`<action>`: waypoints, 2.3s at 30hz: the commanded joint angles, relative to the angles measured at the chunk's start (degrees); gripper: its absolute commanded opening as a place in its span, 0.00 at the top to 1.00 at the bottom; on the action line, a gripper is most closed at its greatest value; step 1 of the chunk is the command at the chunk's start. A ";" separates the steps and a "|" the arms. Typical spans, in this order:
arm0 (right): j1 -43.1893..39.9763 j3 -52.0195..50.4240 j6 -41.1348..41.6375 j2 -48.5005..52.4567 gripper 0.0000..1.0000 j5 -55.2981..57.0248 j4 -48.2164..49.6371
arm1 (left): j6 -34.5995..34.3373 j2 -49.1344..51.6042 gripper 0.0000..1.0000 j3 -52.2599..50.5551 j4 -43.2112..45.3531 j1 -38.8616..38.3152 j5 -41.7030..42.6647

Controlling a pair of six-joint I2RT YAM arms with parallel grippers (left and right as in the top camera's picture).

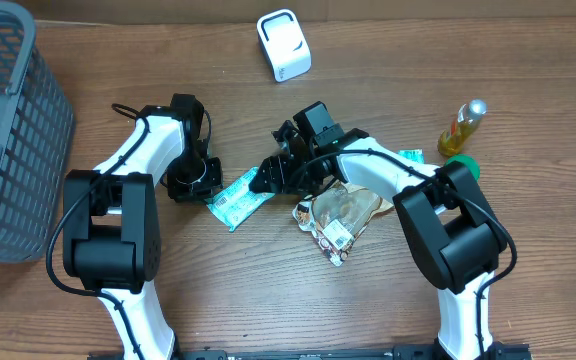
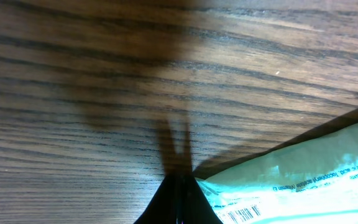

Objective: Scan the item barcode
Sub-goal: 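Grasp the teal packet edge with the right gripper and lift it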

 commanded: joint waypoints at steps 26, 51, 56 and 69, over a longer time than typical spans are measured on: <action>0.68 -0.74 2.16 2.47 0.65 -6.29 7.06 | 0.85 0.07 0.96 -1.46 2.14 -0.07 -0.68; 2.27 -0.74 0.37 2.47 0.91 -5.95 8.09 | -2.73 0.07 0.96 -1.42 3.82 -0.15 -0.63; 1.97 -0.72 0.42 2.47 0.90 -5.66 7.30 | -3.89 0.04 0.96 -0.42 4.11 0.33 -0.63; -0.37 0.85 -5.99 -1.40 0.96 -9.09 -0.63 | -3.89 0.04 0.28 16.06 -0.31 4.70 -1.86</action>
